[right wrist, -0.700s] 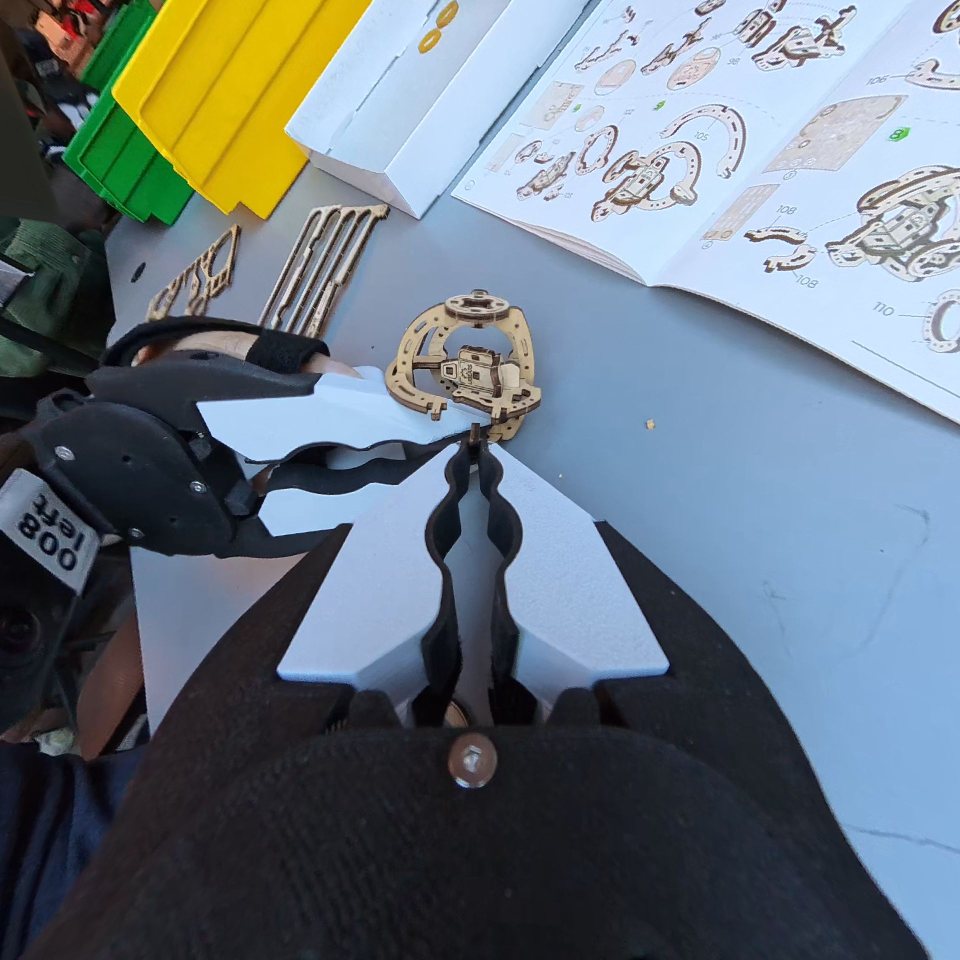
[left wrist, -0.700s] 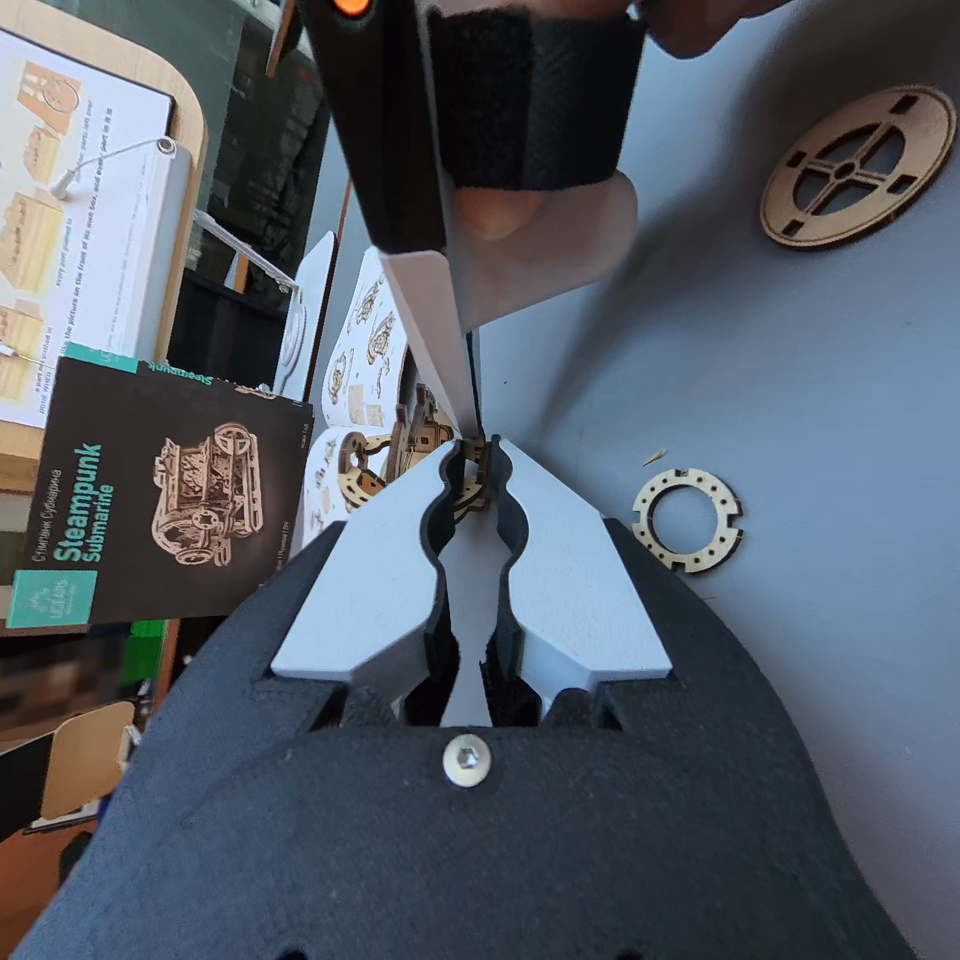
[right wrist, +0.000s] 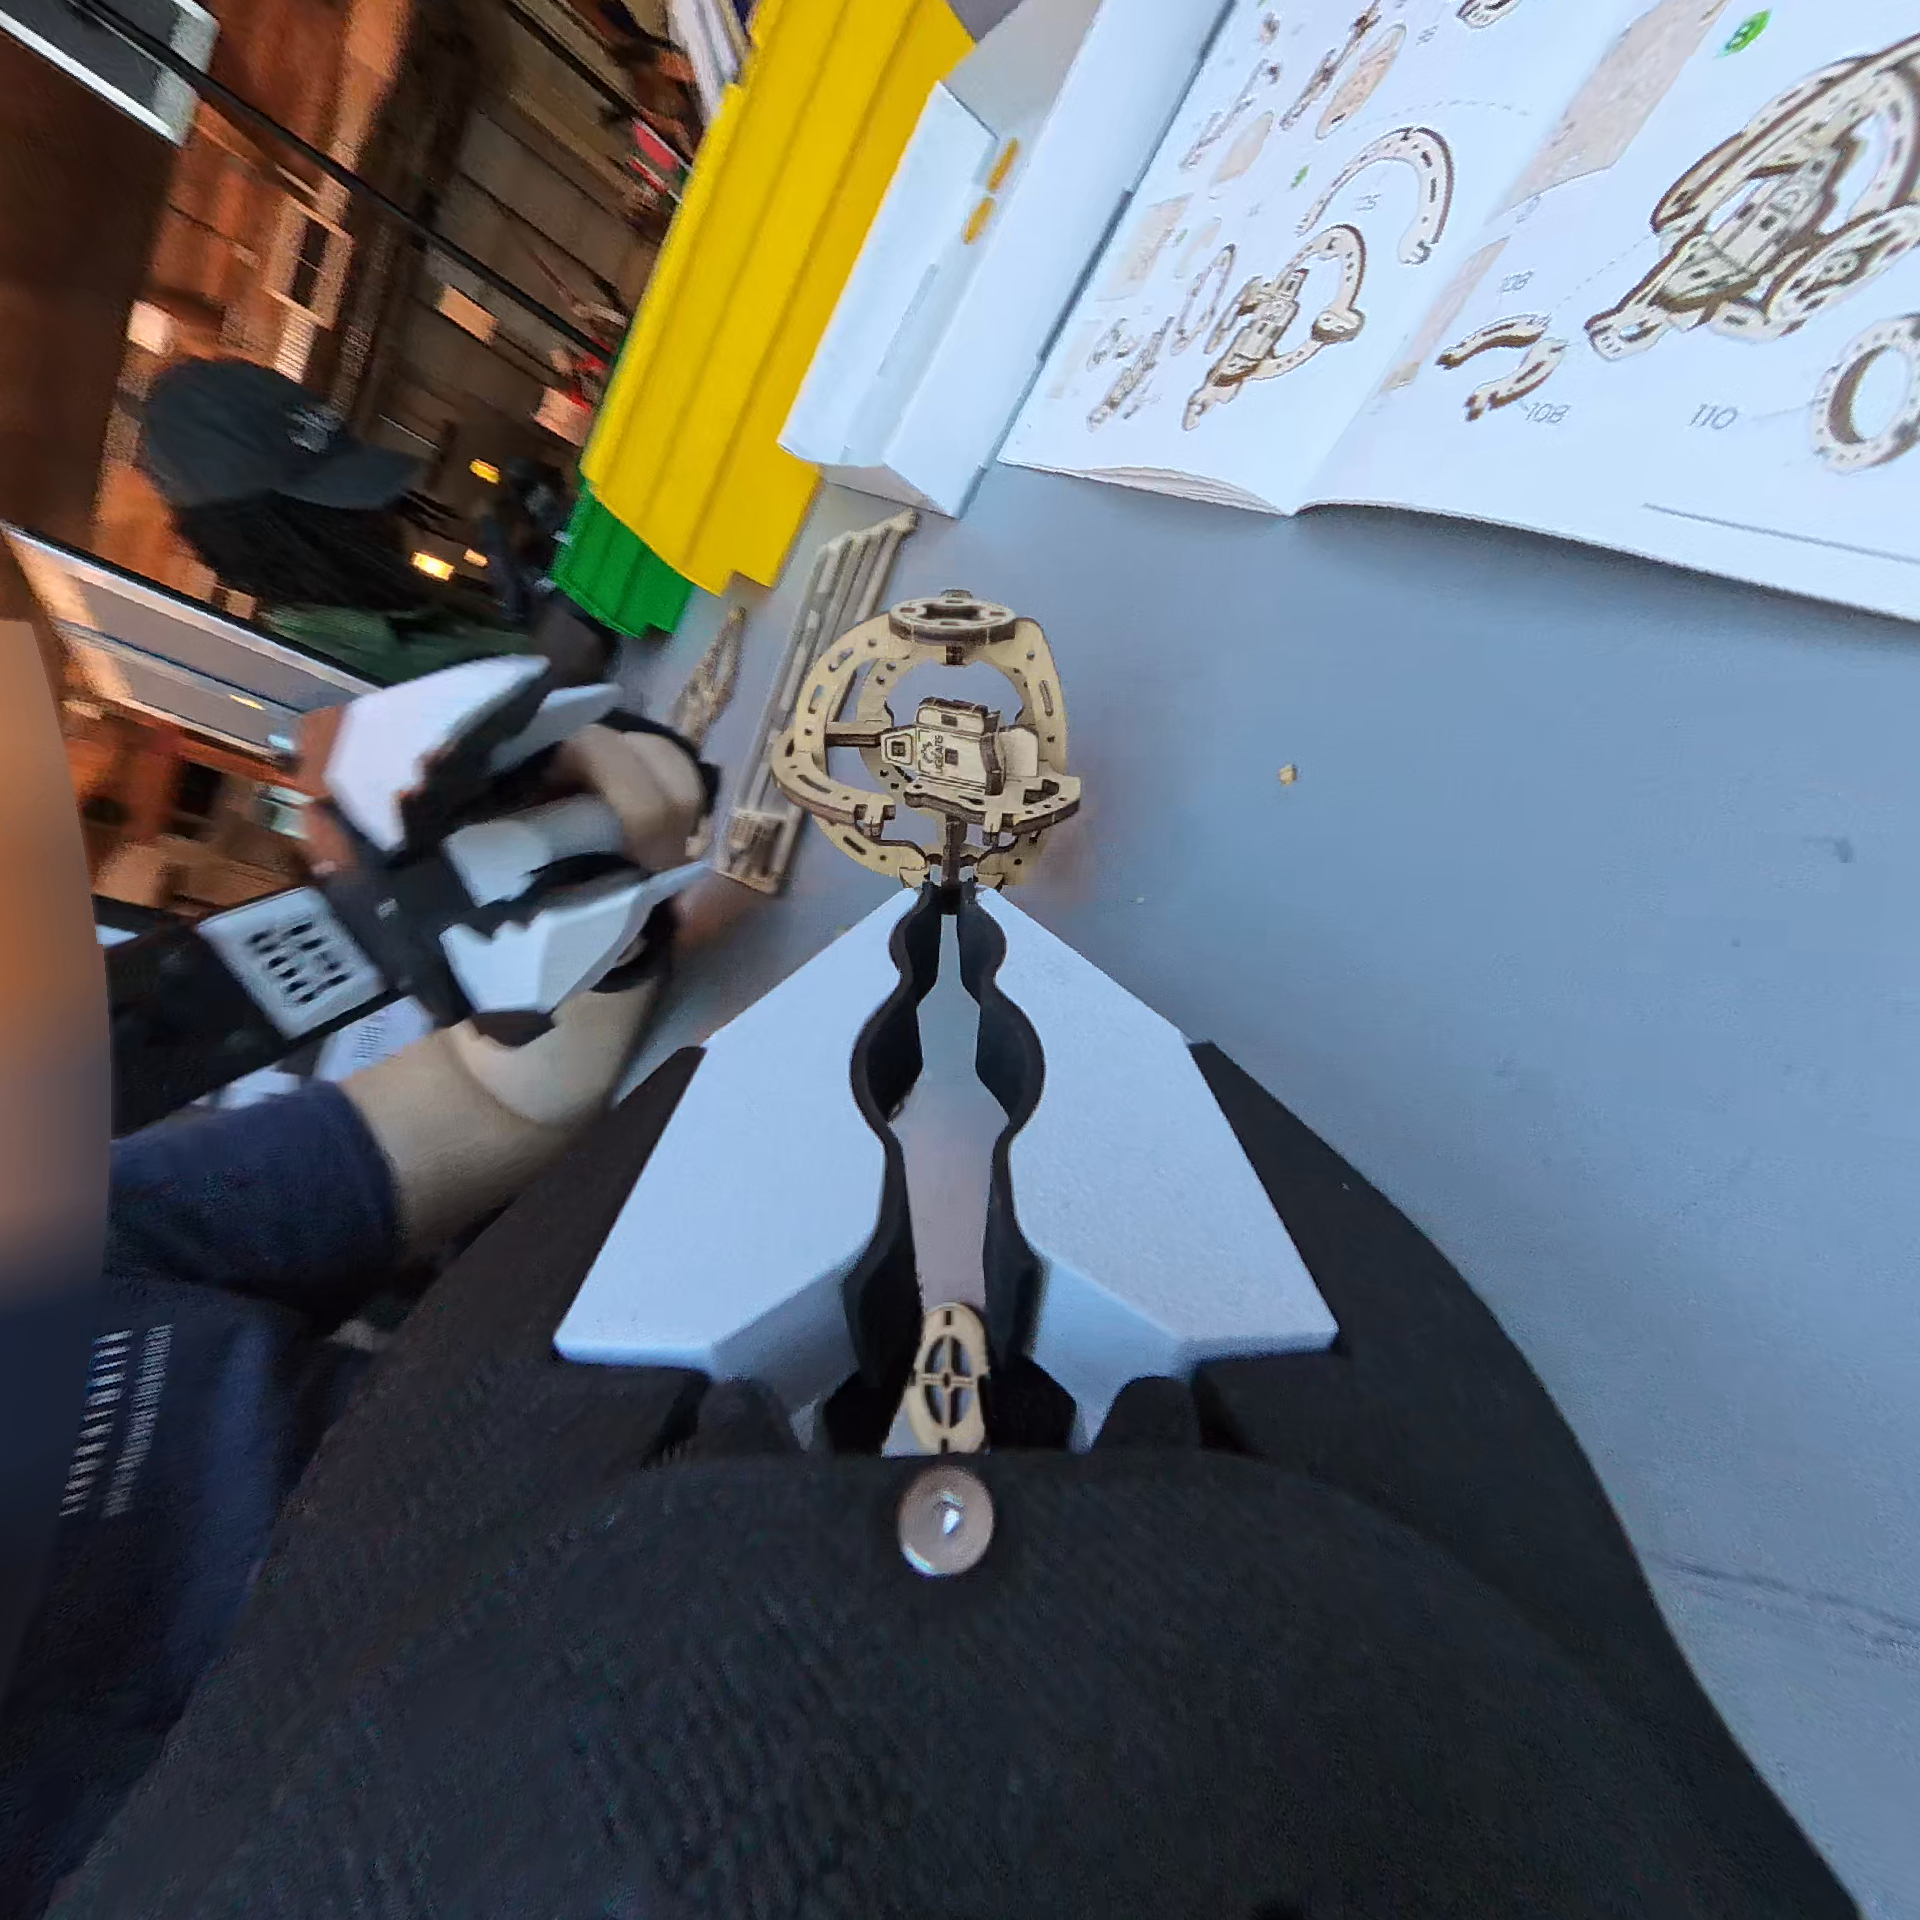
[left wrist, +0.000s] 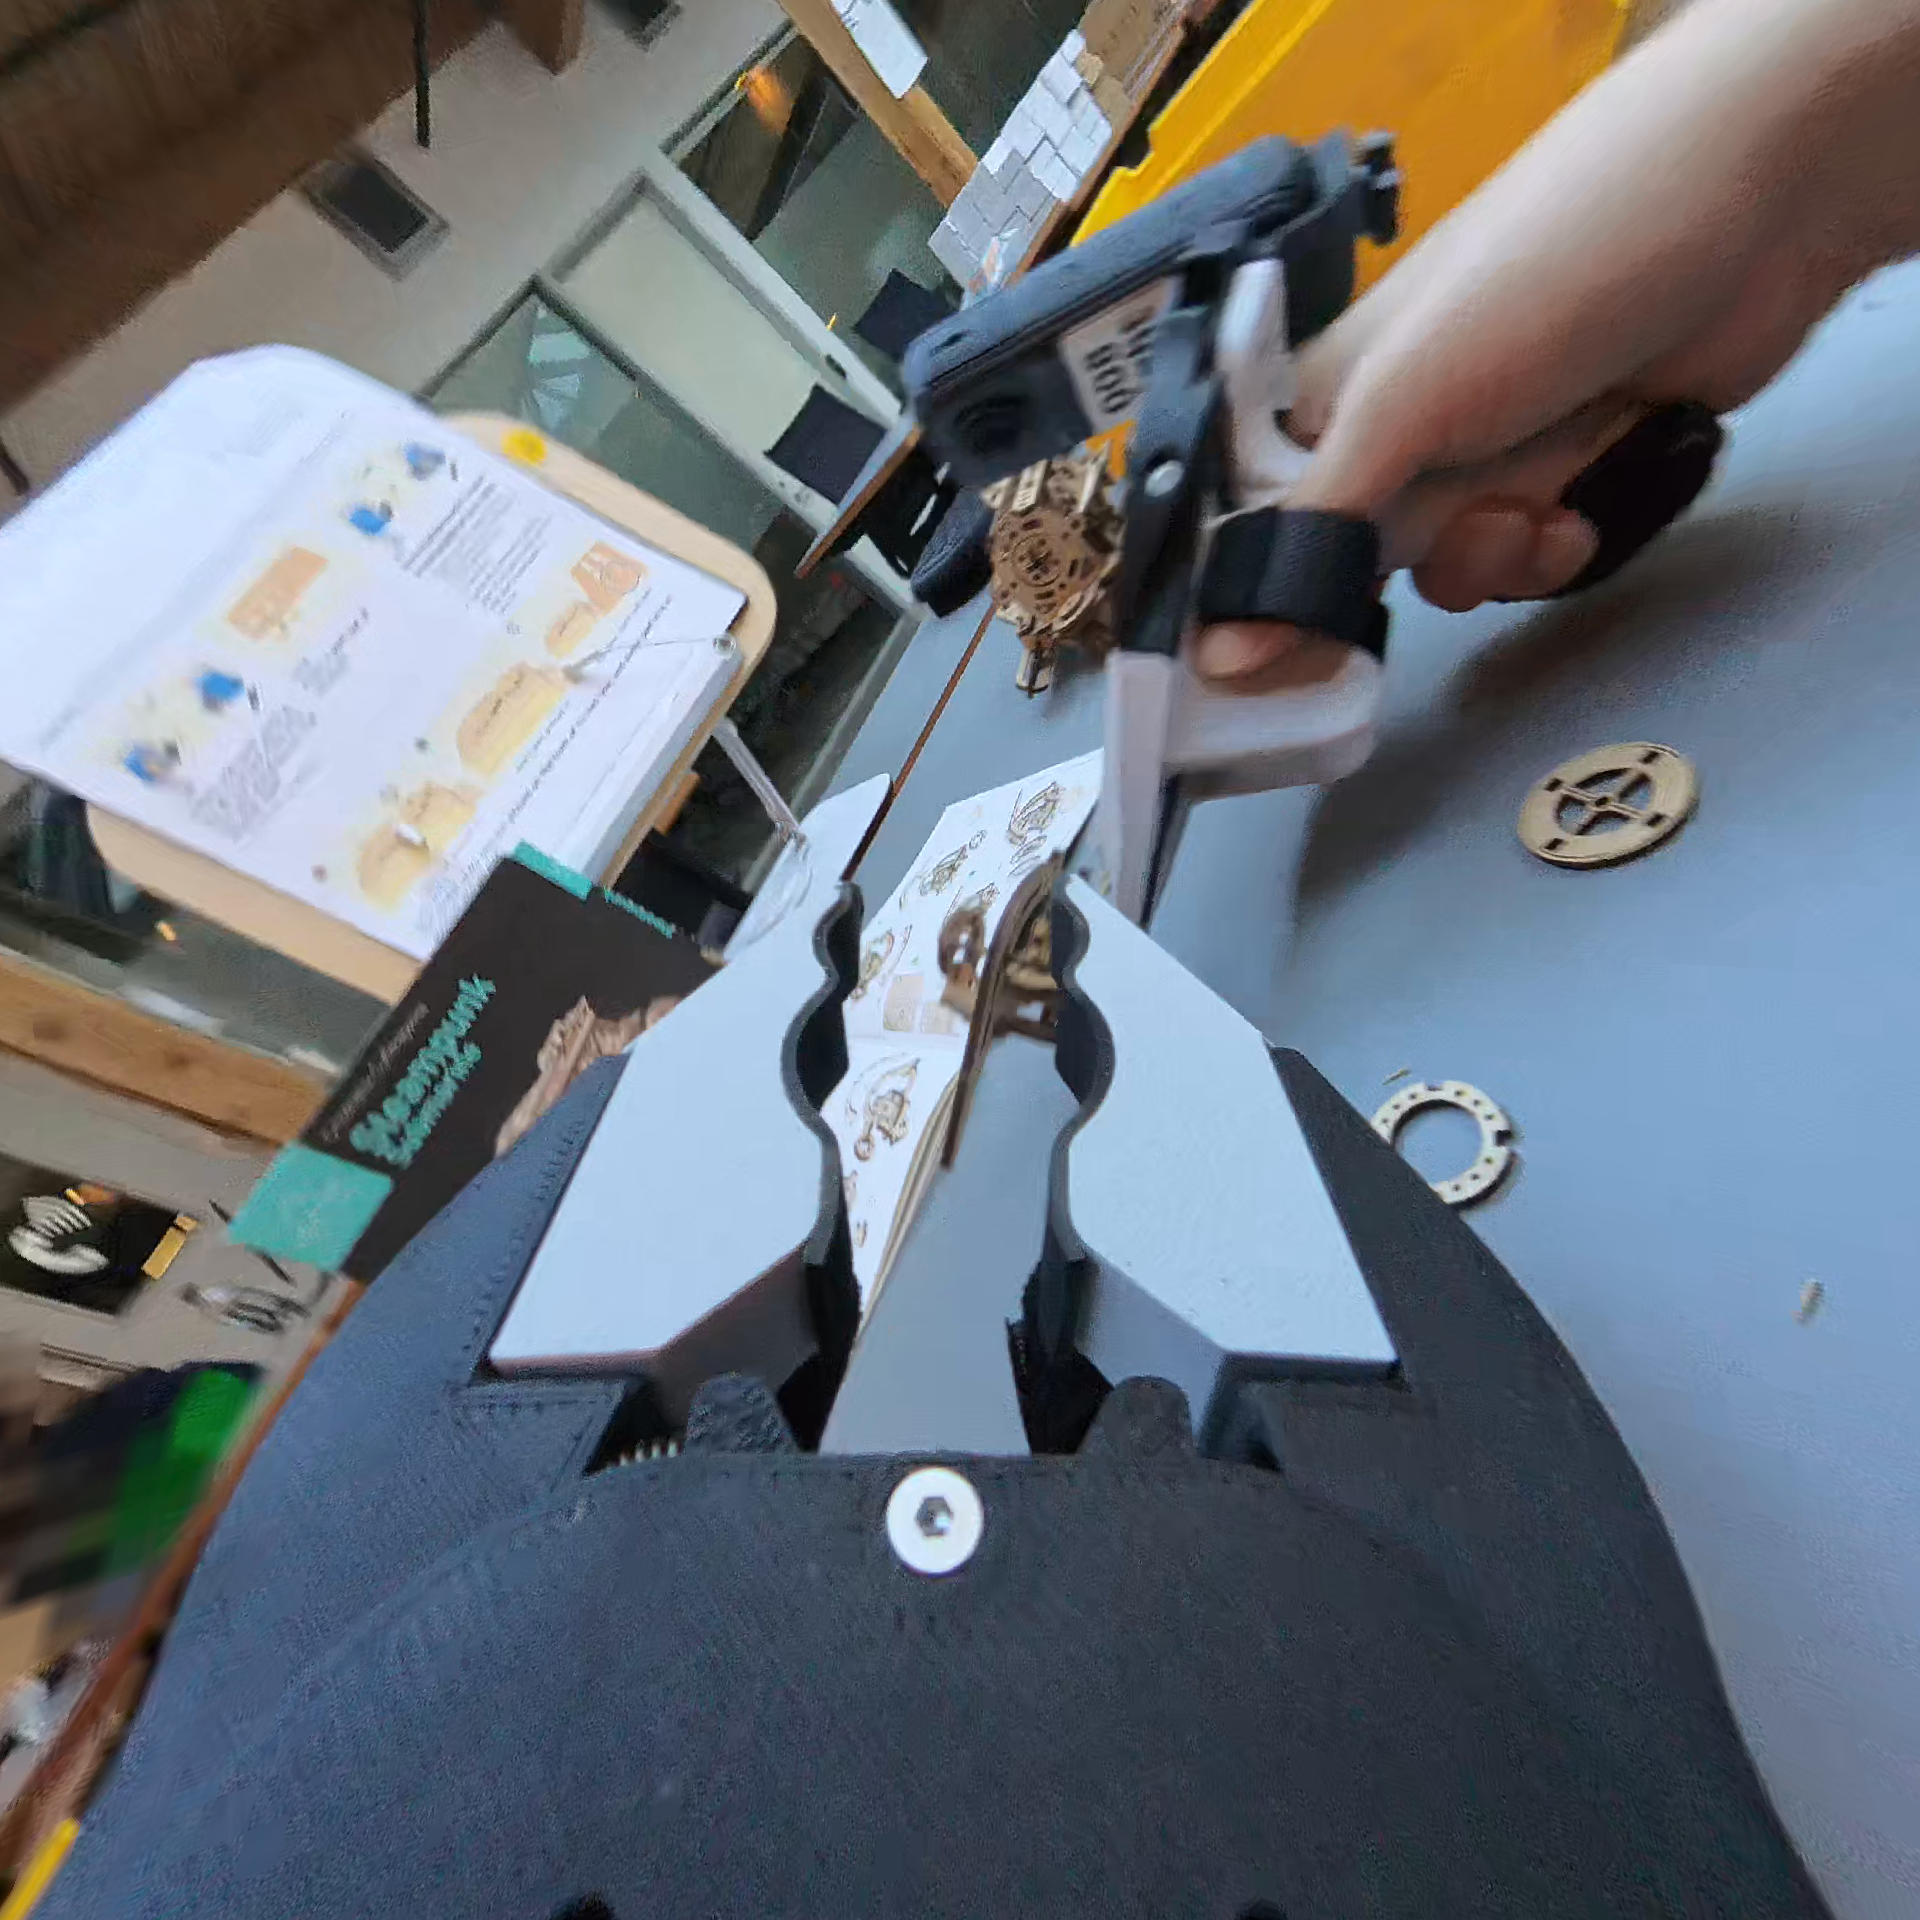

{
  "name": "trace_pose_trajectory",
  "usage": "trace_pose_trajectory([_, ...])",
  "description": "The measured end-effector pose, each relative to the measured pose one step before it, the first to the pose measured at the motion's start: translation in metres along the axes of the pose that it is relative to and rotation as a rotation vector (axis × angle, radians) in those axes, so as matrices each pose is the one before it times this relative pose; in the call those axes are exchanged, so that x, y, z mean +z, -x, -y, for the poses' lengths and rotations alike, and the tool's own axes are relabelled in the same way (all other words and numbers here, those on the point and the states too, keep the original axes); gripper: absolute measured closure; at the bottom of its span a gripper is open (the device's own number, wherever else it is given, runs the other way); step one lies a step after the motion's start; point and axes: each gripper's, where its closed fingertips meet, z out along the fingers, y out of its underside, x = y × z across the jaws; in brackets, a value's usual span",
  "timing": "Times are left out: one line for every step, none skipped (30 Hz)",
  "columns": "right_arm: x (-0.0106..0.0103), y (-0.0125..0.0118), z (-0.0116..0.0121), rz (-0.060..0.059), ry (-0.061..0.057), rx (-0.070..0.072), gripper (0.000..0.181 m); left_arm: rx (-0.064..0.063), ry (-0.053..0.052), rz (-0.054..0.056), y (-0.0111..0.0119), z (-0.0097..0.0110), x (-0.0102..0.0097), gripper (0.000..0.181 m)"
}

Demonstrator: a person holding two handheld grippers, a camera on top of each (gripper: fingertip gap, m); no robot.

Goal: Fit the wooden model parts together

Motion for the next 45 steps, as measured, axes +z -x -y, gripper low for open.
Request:
trace_pose_trajectory([-0.00321, 0.00262, 0.00150, 0.0380, -0.0125, 0.0303, 0.180, -0.0658, 0.0122, 0.0005, 0.00779, -0.00713, 0.00000, 0.143])
trace_pose_trajectory([-0.00324, 0.00261, 0.00203, 0.0352, -0.0147, 0.0237, 0.180, -0.0703, 0.0104, -0.0111, 0.00594, -0.00613, 0.00013, 0.143])
trace_pose_trajectory([-0.00327, 0.00281, 0.00260, 0.0318, -0.0183, 0.0190, 0.180, -0.0764, -0.0003, -0.0172, 0.00468, -0.00351, 0.00000, 0.141])
trace_pose_trajectory([-0.00303, 0.00374, 0.00227, 0.0329, -0.0142, 0.0099, 0.180, -0.0839, -0.0174, -0.0312, 0.00236, -0.00012, -0.00067, 0.142])
trace_pose_trajectory([-0.00278, 0.00442, 0.00219, 0.0330, -0.0114, 0.0083, 0.180, -0.0955, -0.0251, -0.0412, 0.00083, 0.00161, -0.00072, 0.144])
trace_pose_trajectory([-0.00255, 0.00325, 0.00225, 0.0227, -0.0106, 0.0059, 0.180, -0.1011, -0.0220, -0.0415, 0.00050, 0.00166, -0.00062, 0.147])
trace_pose_trajectory([-0.00218, 0.00335, 0.00216, 0.0195, -0.0095, -0.0026, 0.180, -0.0982, -0.0156, -0.0472, -0.00057, 0.00087, -0.00051, 0.153])
trace_pose_trajectory([-0.00166, 0.00497, 0.00253, 0.0245, -0.0106, -0.0092, 0.180, -0.0951, -0.0079, -0.0442, -0.00038, -0.00007, -0.00034, 0.156])
trace_pose_trajectory([-0.00098, 0.00501, 0.00214, 0.0220, -0.0089, -0.0116, 0.180, -0.0944, -0.0018, -0.0452, -0.00097, -0.00065, 0.00001, 0.163])
trace_pose_trajectory([-0.00054, 0.00418, 0.00170, 0.0173, -0.0071, -0.0133, 0.180, -0.0922, -0.0002, -0.0543, -0.00290, -0.00038, 0.00047, 0.168])
trace_pose_trajectory([0.00006, 0.00329, 0.00102, 0.0124, -0.0050, -0.0117, 0.180, -0.0946, 0.0019, -0.0466, -0.00228, -0.00070, 0.00100, 0.173])
trace_pose_trajectory([0.00073, 0.00323, 0.00002, 0.0140, 0.0004, -0.0083, 0.180, -0.1014, 0.0100, -0.0276, 0.00059, -0.00216, 0.00207, 0.178])
trace_pose_trajectory([0.00122, 0.00383, -0.00016, 0.0203, 0.0010, -0.0062, 0.180, -0.1010, 0.0147, -0.0351, -0.00061, -0.00288, 0.00262, 0.177])
trace_pose_trajectory([0.00175, 0.00349, -0.00098, 0.0188, 0.0051, -0.0046, 0.180, -0.0892, 0.0100, -0.0563, -0.00401, -0.00260, 0.00269, 0.177])
trace_pose_trajectory([0.00196, 0.00274, -0.00144, 0.0157, 0.0082, -0.0036, 0.180, -0.0763, -0.0010, -0.0573, -0.00463, -0.00149, 0.00232, 0.176])
trace_pose_trajectory([0.00174, 0.00209, -0.00083, 0.0115, 0.0048, -0.0049, 0.180, -0.0574, -0.0115, -0.0471, -0.00410, -0.00020, 0.00165, 0.173])
trace_pose_trajectory([0.00143, 0.00121, -0.00047, 0.0042, 0.0023, -0.0065, 0.180, -0.0313, -0.0116, -0.0374, -0.00353, 0.00005, 0.00097, 0.174])
trace_pose_trajectory([0.00091, 0.00086, -0.00030, 0.0019, 0.0011, -0.0058, 0.180, -0.0106, -0.0026, -0.0135, -0.00099, -0.00051, 0.00074, 0.174])
trace_pose_trajectory([0.00042, 0.00067, 0.00030, 0.0008, -0.0016, -0.0065, 0.180, 0.0023, 0.0031, -0.0025, -0.00008, -0.00089, 0.00065, 0.172])
trace_pose_trajectory([0.00015, 0.00021, -0.00009, -0.0006, 0.0007, -0.0061, 0.180, 0.0000, 0.0044, -0.0017, -0.00023, -0.00064, 0.00059, 0.168])
trace_pose_trajectory([0.00021, 0.00069, -0.00013, 0.0044, 0.0014, -0.0032, 0.180, -0.0102, 0.0023, -0.0032, -0.00015, -0.00028, 0.00062, 0.162])
trace_pose_trajectory([0.00036, 0.00129, 0.00043, 0.0092, -0.0022, -0.0003, 0.180, -0.0185, -0.0101, -0.0169, -0.00193, 0.00145, 0.00050, 0.154])
trace_pose_trajectory([0.00053, 0.00116, 0.00000, 0.0094, -0.0006, 0.0010, 0.180, -0.0191, -0.0187, -0.0250, -0.00299, 0.00272, 0.00012, 0.150])
trace_pose_trajectory([0.00083, 0.00095, -0.00051, 0.0083, 0.0038, 0.0023, 0.180, -0.0175, -0.0080, -0.0068, 0.00002, 0.00100, 0.00009, 0.151])
trace_pose_trajectory([0.00091, 0.00082, -0.00067, 0.0064, 0.0040, -0.0004, 0.180, -0.0109, 0.0036, 0.0058, 0.00187, -0.00076, 0.00005, 0.152])
trace_pose_trajectory([0.00096, 0.00086, -0.00043, 0.0038, 0.0022, -0.0039, 0.180, -0.0019, 0.0055, 0.0005, 0.00090, -0.00118, 0.00039, 0.152])
trace_pose_trajectory([0.00097, 0.00022, -0.00076, -0.0008, 0.0052, -0.0059, 0.180, -0.0025, 0.0079, 0.0033, 0.00103, -0.00160, 0.00051, 0.154])
trace_pose_trajectory([0.00086, -0.00045, -0.00098, -0.0058, 0.0068, -0.0076, 0.180, -0.0048, 0.0070, 0.0009, 0.00059, -0.00156, 0.00077, 0.155])
trace_pose_trajectory([0.00075, -0.00036, -0.00060, -0.0062, 0.0041, -0.0096, 0.180, -0.0069, -0.0003, -0.0126, -0.00142, -0.00047, 0.00068, 0.158])
trace_pose_trajectory([0.00075, 0.00009, -0.00079, -0.0020, 0.0053, -0.0064, 0.180, -0.0106, -0.0014, -0.0202, -0.00252, -0.00006, 0.00055, 0.160])
trace_pose_trajectory([0.00063, 0.00056, -0.00085, 0.0028, 0.0053, -0.0013, 0.180, -0.0116, 0.0008, -0.0156, -0.00165, -0.00024, 0.00050, 0.164])
trace_pose_trajectory([0.00020, 0.00073, 0.00000, 0.0054, -0.0001, -0.0003, 0.180, -0.0074, -0.0022, -0.0078, -0.00048, 0.00003, 0.00019, 0.166])
trace_pose_trajectory([-0.00035, -0.00008, 0.00036, 0.0009, -0.0022, -0.0012, 0.180, -0.0051, -0.0029, -0.0073, -0.00025, 0.00004, -0.00018, 0.166])
trace_pose_trajectory([-0.00005, -0.00008, -0.00048, 0.0006, 0.0035, -0.0001, 0.180, -0.0087, -0.0006, -0.0054, 0.00011, 0.00008, -0.00022, 0.167])
trace_pose_trajectory([0.00013, -0.00032, -0.00046, -0.0019, 0.0040, -0.0029, 0.180, -0.0097, -0.0009, -0.0037, 0.00035, -0.00008, -0.00024, 0.167])
trace_pose_trajectory([0.00010, 0.00005, 0.00002, -0.0006, 0.0003, -0.0063, 0.180, -0.0098, -0.0020, -0.0061, -0.00014, 0.00025, -0.00034, 0.167])
trace_pose_trajectory([0.00022, 0.00049, -0.00011, 0.0006, 0.0015, -0.0054, 0.180, -0.0100, -0.0016, -0.0063, -0.00034, 0.00034, -0.00036, 0.167])
trace_pose_trajectory([0.00026, -0.00005, -0.00059, -0.0033, 0.0053, -0.0063, 0.180, -0.0077, -0.0009, -0.0014, 0.00028, 0.00031, -0.00049, 0.167])
trace_pose_trajectory([0.00036, -0.00077, -0.00037, -0.0083, 0.0038, -0.0087, 0.180, -0.0024, -0.0025, 0.0023, 0.00046, 0.00037, -0.00045, 0.168])
trace_pose_trajectory([0.00014, -0.00013, -0.00022, -0.0042, 0.0010, -0.0054, 0.180, -0.0009, -0.0034, 0.0020, 0.00049, 0.00025, -0.00021, 0.168])
trace_pose_trajectory([0.00003, 0.00005, -0.00017, -0.0007, 0.0011, 0.0001, 0.180, -0.0045, -0.0021, 0.0003, 0.00036, 0.00016, -0.00011, 0.169])
trace_pose_trajectory([-0.00041, -0.00043, 0.00043, -0.0025, -0.0028, 0.0007, 0.180, -0.0049, -0.0015, 0.0009, 0.00050, 0.00010, 0.00024, 0.169])
trace_pose_trajectory([-0.00048, -0.00041, 0.00043, -0.0012, -0.0032, -0.0005, 0.180, -0.0014, -0.0030, 0.0013, 0.00044, 0.00025, 0.00006, 0.170])
trace_pose_trajectory([-0.00042, 0.00037, 0.00063, 0.0019, -0.0039, -0.0018, 0.180, -0.0023, -0.0053, -0.0028, -0.00013, 0.00055, -0.00008, 0.171])
trace_pose_trajectory([-0.00057, 0.00092, 0.00151, 0.0064, -0.0089, -0.0032, 0.180, -0.0078, -0.0055, -0.0066, -0.00049, 0.00052, -0.00032, 0.175])
